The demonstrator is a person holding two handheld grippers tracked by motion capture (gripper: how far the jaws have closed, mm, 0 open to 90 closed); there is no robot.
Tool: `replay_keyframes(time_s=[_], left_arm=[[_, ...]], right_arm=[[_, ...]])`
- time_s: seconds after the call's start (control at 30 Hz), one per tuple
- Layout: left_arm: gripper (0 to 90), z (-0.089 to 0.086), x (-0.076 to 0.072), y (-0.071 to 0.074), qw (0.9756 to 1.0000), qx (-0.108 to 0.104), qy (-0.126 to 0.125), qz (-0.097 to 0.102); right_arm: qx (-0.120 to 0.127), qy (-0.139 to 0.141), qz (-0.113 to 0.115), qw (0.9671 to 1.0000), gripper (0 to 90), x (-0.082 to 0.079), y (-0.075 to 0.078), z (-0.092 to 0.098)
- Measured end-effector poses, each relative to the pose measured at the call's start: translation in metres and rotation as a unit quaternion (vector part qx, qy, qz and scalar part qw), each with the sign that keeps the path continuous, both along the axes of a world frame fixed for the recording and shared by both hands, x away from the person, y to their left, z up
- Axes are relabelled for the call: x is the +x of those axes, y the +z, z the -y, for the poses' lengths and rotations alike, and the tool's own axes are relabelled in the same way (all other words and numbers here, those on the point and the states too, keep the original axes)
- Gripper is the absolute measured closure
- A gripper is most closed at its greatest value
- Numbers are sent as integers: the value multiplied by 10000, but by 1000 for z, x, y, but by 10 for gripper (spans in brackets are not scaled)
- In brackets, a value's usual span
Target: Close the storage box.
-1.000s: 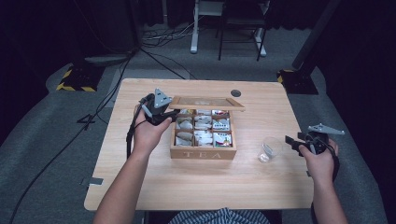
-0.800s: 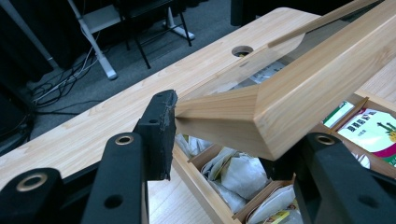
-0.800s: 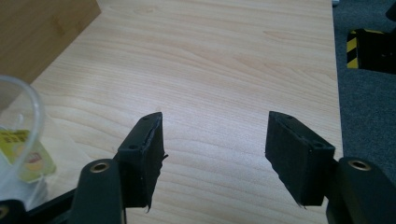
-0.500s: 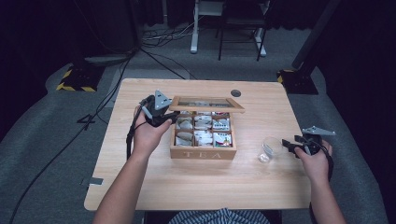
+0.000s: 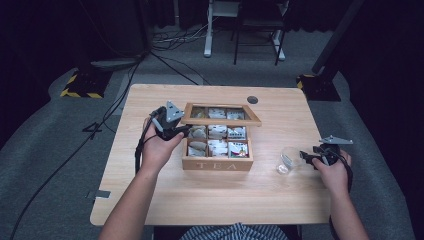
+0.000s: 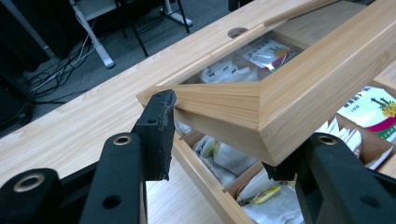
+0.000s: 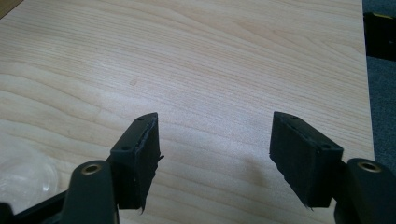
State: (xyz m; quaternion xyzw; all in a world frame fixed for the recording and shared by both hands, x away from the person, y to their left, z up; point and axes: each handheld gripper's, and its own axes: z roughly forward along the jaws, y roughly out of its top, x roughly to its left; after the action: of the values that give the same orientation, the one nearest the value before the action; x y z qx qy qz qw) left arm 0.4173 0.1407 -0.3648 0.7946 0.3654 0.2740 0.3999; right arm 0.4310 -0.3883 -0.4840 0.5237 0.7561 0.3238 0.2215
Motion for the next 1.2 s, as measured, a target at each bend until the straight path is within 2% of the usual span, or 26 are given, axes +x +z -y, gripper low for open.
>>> replay_keyframes(time_s=[0.37,0.6,1.2], left_arm=[[520,-1,-11,-6,9999,57,-32,-112],[509,0,-15,-13,9995,238,-41,-200],[510,3,-20,-29,9976,502,-55,-479]], right_arm=[[106,-51,-54,9999,338,11,-3,1],[194,-97,-57,9997,338,17,-2,3],[332,-75,-8,9994,337,27,4,0]])
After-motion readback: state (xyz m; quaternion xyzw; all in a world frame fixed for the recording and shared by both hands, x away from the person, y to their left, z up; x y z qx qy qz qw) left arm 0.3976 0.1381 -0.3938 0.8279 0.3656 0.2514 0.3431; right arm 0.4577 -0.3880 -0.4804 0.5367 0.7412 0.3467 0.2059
